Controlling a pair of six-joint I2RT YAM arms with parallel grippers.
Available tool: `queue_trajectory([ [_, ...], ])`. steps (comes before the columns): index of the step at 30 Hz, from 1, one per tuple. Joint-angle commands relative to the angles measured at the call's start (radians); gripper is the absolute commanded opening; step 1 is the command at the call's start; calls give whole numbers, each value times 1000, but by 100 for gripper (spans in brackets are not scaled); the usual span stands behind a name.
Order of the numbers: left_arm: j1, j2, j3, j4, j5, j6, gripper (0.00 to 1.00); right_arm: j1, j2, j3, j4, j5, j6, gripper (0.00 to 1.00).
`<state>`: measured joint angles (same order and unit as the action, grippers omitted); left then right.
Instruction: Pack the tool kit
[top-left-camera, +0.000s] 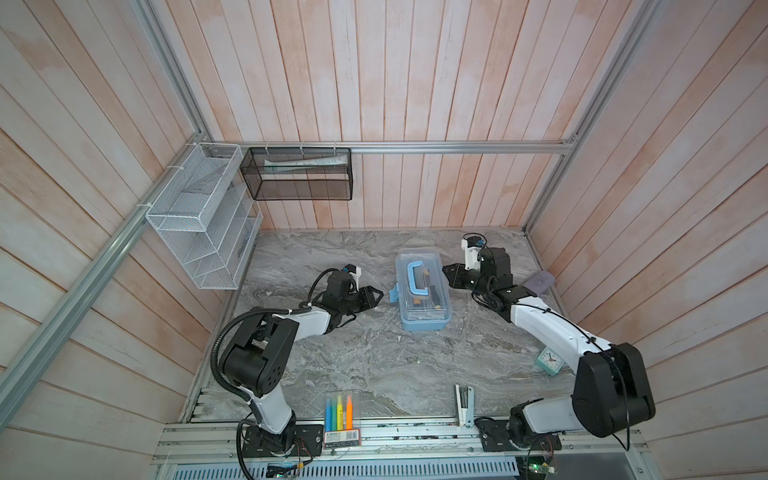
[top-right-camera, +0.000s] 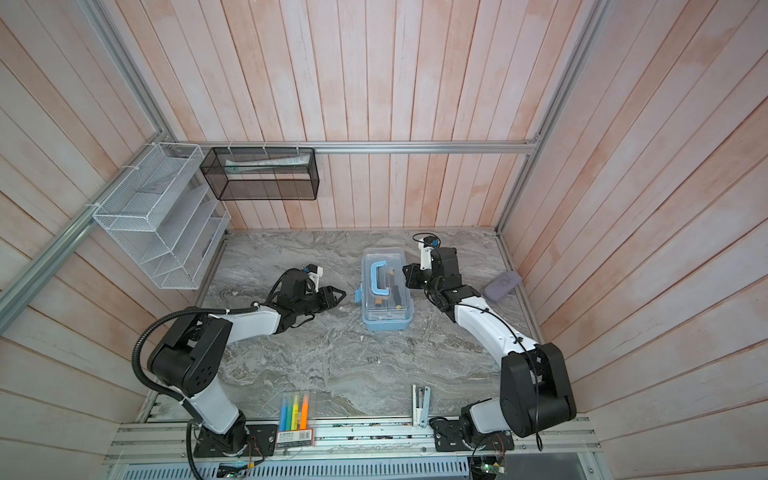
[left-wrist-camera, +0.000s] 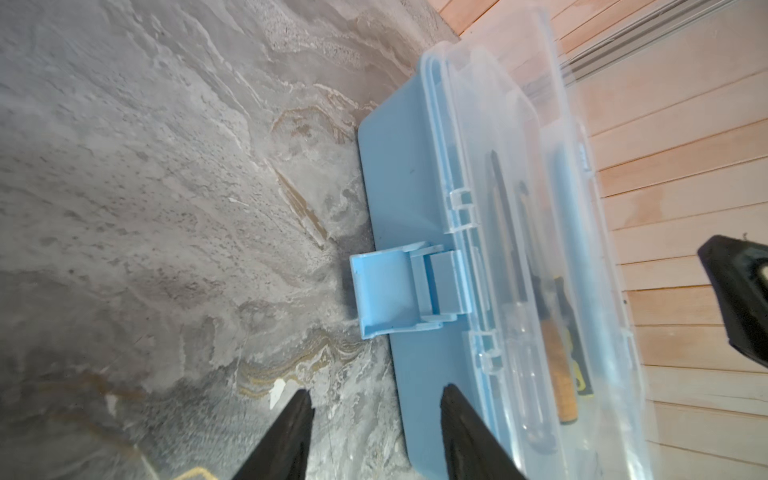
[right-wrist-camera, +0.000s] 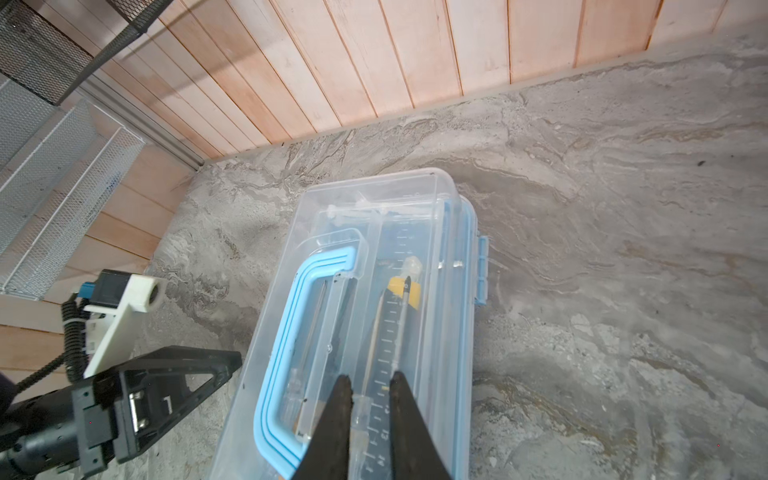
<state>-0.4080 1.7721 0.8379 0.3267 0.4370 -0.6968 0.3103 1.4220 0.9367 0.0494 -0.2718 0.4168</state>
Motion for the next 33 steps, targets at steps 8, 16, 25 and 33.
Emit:
queue_trajectory([
  [8, 4, 159, 95, 119, 132, -35, 48, -31, 35, 1, 45, -85, 30, 12],
  [16, 4, 236, 139, 141, 125, -64, 45, -37, 38, -9, 58, -95, 32, 7],
  [25, 5, 289, 182, 137, 118, -83, 39, -45, 47, -15, 68, -88, 37, 6],
  [33, -4, 309, 221, 63, 62, -67, 35, -51, 53, -21, 74, -87, 36, 5],
])
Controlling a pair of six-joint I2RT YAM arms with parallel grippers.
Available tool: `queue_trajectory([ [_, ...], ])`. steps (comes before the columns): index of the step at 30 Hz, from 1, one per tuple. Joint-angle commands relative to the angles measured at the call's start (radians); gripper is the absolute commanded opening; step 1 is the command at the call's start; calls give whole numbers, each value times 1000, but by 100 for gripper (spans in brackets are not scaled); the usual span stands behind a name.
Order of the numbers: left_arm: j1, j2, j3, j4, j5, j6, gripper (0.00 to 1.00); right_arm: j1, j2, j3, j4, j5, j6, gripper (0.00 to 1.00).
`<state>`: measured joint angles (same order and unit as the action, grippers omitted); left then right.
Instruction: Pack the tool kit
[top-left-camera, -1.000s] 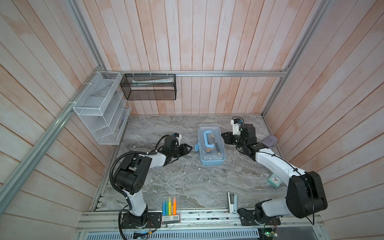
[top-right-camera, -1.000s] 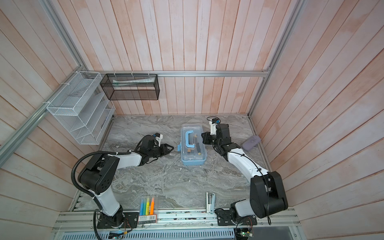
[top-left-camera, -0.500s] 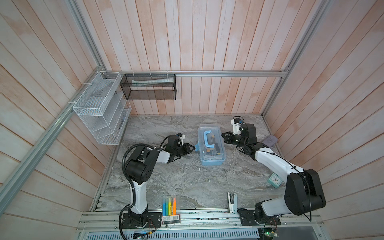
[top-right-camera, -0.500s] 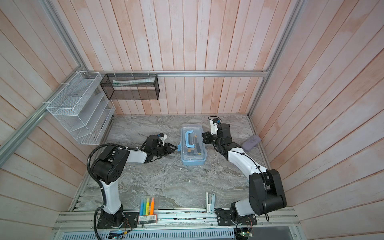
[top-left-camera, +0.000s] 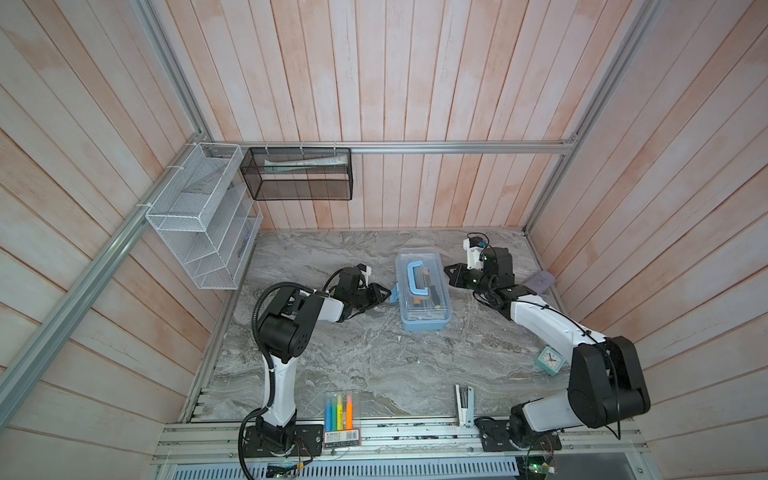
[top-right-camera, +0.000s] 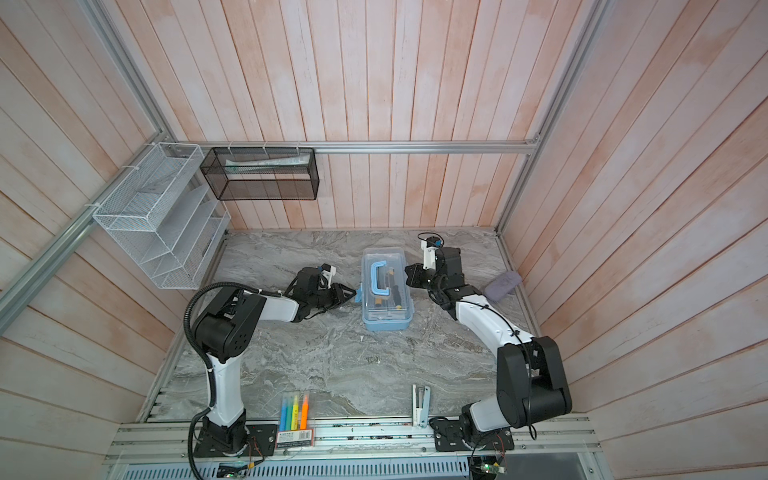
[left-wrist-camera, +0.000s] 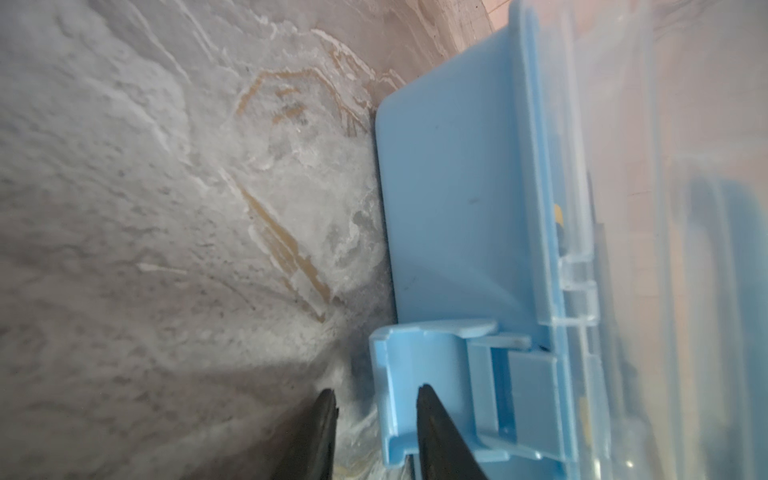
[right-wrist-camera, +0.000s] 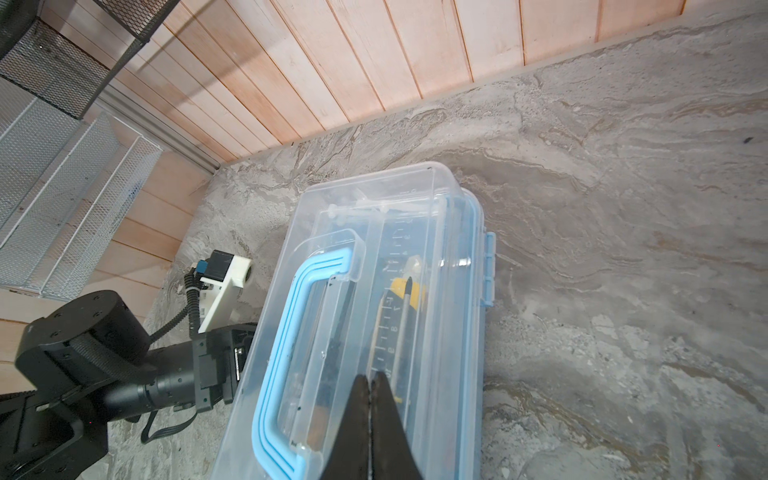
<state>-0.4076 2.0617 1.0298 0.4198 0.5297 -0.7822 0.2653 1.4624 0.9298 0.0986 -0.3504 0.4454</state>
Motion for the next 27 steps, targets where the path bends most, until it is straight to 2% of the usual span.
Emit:
queue_trajectory([
  [1, -6, 21, 32, -33, -31, 18, 35, -6, 13, -16, 26, -7, 7, 5],
  [17, -23, 73, 43, 10, 9, -23, 31, -14, 21, -22, 28, -12, 12, 5],
  [27, -23, 67, 37, 28, 16, -44, 24, -15, 27, -19, 29, -18, 14, 4],
])
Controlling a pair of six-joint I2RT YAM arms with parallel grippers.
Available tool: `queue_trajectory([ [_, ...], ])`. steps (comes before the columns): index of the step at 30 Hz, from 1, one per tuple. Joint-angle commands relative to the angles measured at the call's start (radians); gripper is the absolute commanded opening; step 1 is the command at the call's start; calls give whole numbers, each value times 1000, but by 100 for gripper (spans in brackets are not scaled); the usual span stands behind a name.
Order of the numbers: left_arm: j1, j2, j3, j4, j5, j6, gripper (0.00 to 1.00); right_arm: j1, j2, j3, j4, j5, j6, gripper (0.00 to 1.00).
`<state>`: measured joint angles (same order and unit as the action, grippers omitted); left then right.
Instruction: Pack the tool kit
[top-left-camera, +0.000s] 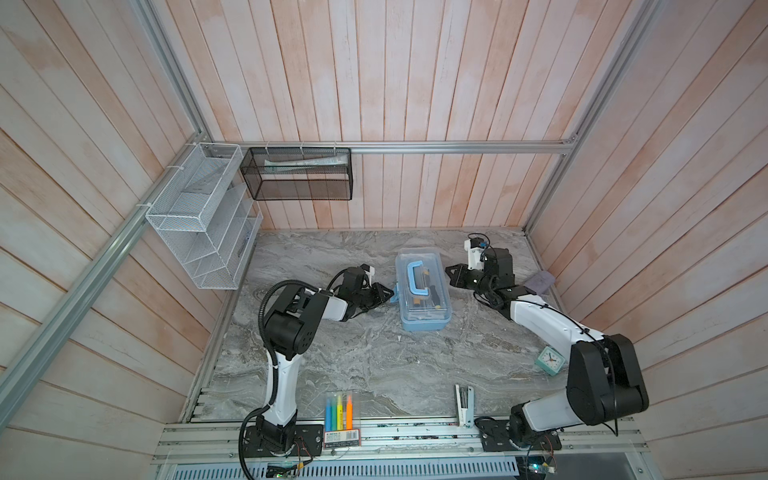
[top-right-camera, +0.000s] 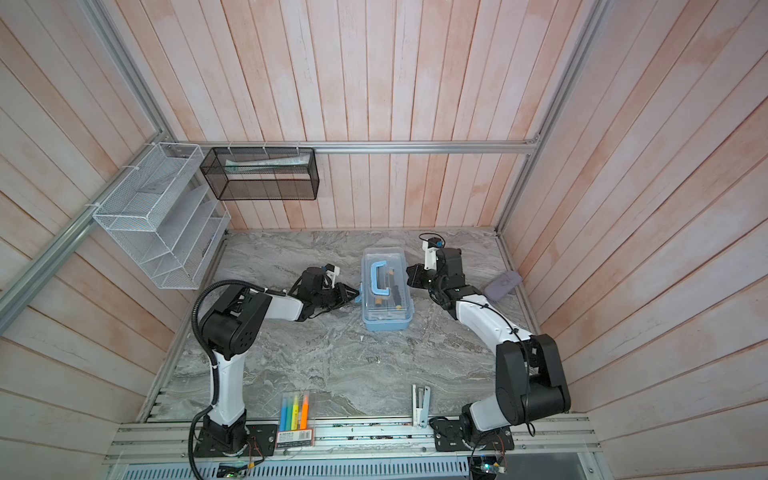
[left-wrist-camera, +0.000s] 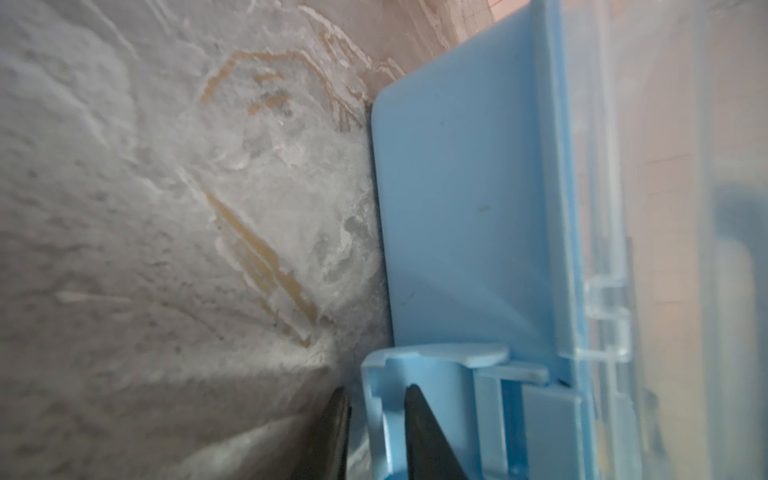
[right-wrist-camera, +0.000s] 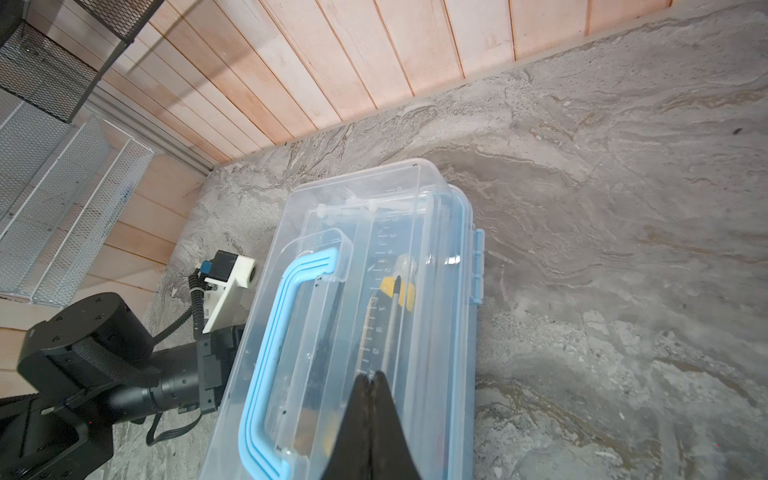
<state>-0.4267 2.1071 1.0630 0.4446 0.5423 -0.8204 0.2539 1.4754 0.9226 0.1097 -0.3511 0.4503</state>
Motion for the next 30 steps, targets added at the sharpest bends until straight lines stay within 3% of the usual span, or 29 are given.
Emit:
queue_trajectory([
  [1, -4, 17, 2, 5, 2, -6, 24, -4, 16, -12, 17, -17, 8, 4],
  [30, 9, -104, -43, -5, -5, -6, 13, -5, 23, -25, 15, -38, 14, 3],
])
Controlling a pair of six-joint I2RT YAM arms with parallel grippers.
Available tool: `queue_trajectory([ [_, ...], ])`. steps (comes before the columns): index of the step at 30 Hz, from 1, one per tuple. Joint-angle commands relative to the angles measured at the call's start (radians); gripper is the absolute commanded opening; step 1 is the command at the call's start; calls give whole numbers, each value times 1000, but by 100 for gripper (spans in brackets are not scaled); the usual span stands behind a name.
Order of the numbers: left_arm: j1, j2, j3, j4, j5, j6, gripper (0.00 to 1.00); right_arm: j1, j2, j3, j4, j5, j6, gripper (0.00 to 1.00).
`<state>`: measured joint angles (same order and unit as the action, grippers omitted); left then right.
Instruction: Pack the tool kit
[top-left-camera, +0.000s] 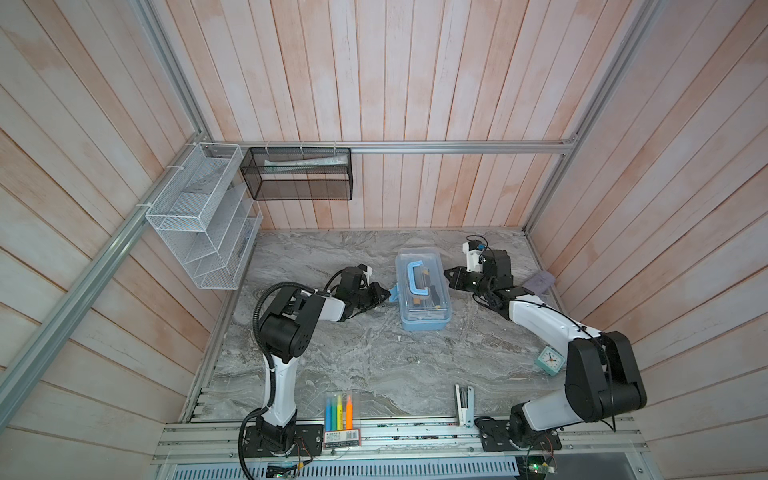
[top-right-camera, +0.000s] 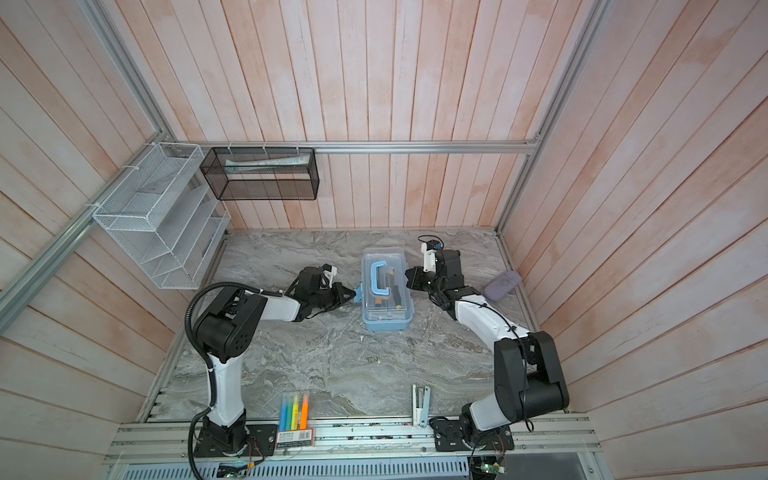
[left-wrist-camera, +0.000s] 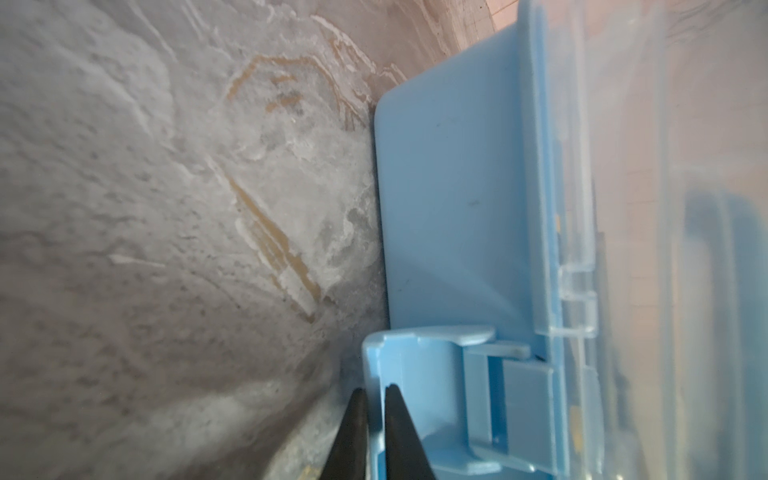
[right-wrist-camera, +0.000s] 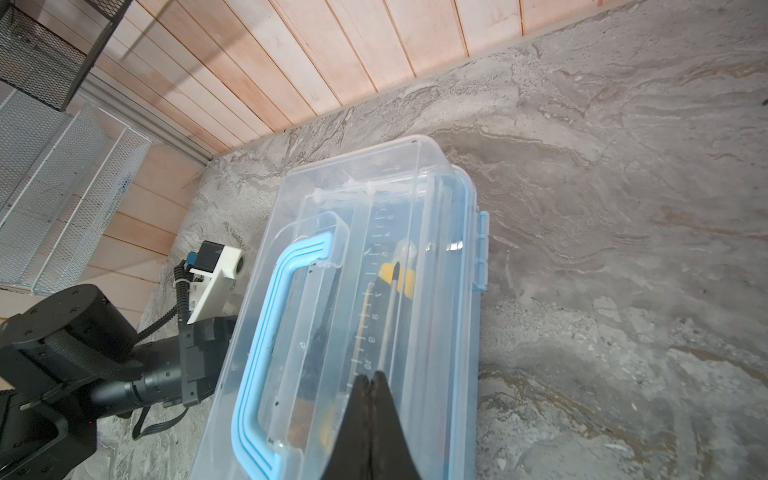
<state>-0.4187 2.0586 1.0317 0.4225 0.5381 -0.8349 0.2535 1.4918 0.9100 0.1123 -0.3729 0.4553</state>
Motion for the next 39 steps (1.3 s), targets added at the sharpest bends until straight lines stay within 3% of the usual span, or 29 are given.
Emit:
queue_trajectory([
  [1, 1, -63, -16, 18, -1, 8, 13, -5, 7, -13, 12, -17, 9, 3],
  [23, -9, -172, -4, -9, -12, 8, 14, -5, 16, -19, 30, -50, 26, 3],
  [39, -36, -160, 3, 85, 42, -21, 15, -5, 33, -19, 34, -63, 29, 3],
])
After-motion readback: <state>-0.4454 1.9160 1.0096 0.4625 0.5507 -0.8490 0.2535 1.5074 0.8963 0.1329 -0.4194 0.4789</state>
